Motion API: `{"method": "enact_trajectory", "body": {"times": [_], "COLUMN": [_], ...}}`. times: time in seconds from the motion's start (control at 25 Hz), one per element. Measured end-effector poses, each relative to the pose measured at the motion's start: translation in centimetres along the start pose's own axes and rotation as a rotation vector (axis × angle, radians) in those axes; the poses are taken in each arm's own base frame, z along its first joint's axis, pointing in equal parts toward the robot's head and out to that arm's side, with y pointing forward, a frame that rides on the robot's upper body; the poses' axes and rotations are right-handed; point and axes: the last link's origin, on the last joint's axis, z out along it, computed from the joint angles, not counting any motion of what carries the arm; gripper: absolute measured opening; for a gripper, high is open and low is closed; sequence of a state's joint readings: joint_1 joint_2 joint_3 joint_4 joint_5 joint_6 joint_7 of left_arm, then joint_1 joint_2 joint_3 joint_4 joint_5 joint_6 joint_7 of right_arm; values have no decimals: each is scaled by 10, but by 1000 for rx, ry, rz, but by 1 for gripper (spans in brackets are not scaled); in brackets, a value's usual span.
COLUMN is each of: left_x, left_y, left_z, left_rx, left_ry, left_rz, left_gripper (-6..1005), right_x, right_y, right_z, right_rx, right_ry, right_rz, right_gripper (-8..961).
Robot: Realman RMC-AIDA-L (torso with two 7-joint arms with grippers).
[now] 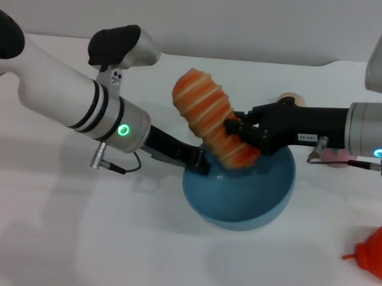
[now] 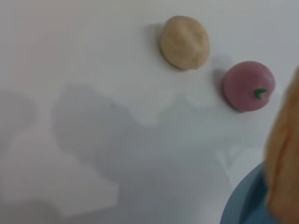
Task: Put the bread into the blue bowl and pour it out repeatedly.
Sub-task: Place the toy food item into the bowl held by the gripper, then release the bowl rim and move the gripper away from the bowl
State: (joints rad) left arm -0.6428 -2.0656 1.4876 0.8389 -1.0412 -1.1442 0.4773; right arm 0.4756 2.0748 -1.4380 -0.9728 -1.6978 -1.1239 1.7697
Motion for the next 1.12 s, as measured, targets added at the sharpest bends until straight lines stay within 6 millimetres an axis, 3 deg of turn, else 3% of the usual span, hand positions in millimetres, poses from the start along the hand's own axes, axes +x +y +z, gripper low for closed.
{"method": "enact_trajectory", "body": {"times": [0.32,0.4,0.64,0.96,1.12], "left_x": [2,2,5,11,10], "left_y": [0,-2,-4,-6,-5], "left_z": [-1,-2,-3,-3,0], "left_rx": [-3,-2,8,29,32], "left_ry": [16,20,43,69,66], "left_rz": [-5,-9,-7,0,11], "left_gripper": [-1,-1,-1,0,0], "right_x": [17,21,21,31,30], "right_y": [7,9,12,7,-3], "right_z": [1,-4,-42,-67,-89], "right_rx": [-21,-23,26,74,137], "right_ry": [71,71,-5,-51,-180], "right_rz": [0,15,54,113,185], "right_gripper": [134,186,408,443,444]}}
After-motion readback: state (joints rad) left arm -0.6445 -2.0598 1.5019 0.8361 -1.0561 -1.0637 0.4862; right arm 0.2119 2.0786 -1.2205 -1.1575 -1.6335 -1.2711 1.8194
